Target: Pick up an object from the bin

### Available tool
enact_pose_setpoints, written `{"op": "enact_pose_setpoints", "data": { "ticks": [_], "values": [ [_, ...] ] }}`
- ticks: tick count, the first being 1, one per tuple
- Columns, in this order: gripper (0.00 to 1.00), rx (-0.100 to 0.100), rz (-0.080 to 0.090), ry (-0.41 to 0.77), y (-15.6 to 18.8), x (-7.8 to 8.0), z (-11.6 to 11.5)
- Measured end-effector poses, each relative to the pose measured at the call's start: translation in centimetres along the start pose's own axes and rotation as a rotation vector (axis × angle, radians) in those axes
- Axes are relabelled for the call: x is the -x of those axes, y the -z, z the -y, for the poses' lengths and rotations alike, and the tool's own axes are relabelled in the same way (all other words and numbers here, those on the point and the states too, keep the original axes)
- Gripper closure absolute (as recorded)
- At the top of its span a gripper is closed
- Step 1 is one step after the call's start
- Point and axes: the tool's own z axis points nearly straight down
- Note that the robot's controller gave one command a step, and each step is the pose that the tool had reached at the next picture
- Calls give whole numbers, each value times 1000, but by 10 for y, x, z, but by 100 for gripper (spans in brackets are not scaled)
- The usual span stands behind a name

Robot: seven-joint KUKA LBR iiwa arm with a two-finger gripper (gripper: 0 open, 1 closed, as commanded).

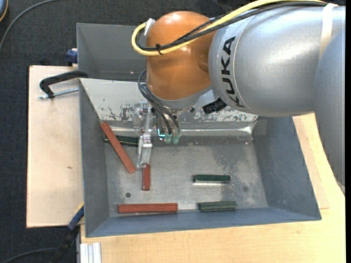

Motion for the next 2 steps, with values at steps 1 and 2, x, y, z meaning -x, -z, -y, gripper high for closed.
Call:
{"op": "enact_pose_setpoints", "data": {
  "ticks": [1,2],
  "values": [
    [0,-2,0,-144,-129,34,45],
    [0,1,9,1,-156,38,12]
  ]
}}
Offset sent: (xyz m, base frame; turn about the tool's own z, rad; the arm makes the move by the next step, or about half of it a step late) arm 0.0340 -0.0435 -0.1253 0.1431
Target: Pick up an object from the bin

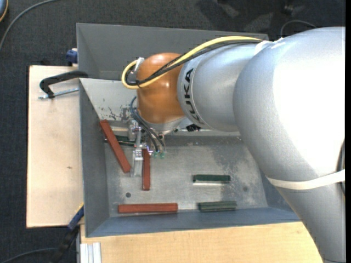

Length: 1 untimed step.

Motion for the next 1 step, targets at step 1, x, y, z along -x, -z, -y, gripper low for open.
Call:
{"op": "enact_pose_setpoints", "data": {
  "ticks": [1],
  "values": [
    [100,5,13,-3,4,3,0]
  ]
}}
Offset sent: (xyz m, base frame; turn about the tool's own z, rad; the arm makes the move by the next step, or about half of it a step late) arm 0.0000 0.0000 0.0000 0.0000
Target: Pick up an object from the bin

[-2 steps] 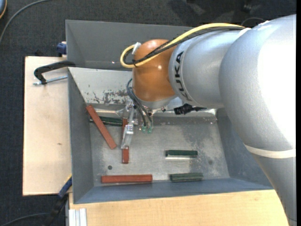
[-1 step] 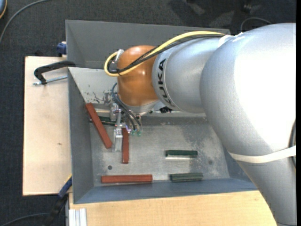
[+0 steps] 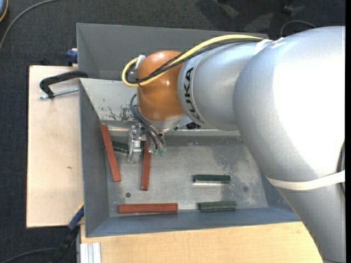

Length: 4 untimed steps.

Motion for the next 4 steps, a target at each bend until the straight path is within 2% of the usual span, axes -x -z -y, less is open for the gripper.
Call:
{"op": "enact_pose_setpoints", "data": {
  "ticks": [1,2,3,4],
  "values": [
    [0,-2,-10,1,-4,-3,0],
    [100,0,-5,0,-1,-1,0],
    [0,-3,-11,2,-4,-3,0],
    [100,-6,-10,0,-4,-3,2]
  ]
}}
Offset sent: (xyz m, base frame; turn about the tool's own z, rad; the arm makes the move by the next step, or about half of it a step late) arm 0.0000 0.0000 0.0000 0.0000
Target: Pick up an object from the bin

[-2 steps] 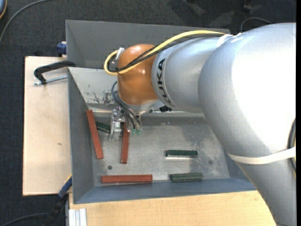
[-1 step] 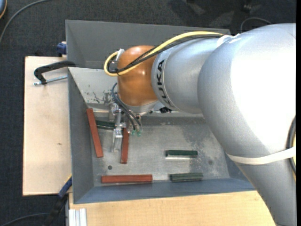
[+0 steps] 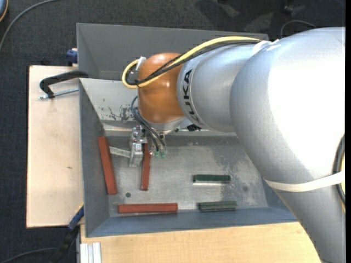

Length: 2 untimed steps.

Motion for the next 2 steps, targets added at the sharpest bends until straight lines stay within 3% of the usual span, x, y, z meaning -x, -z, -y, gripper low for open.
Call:
{"op": "enact_pose_setpoints", "data": {
  "ticks": [1,2],
  "values": [
    [100,5,6,45,119,-33,-16],
    [100,4,10,323,237,-2,-9]
  ]
}}
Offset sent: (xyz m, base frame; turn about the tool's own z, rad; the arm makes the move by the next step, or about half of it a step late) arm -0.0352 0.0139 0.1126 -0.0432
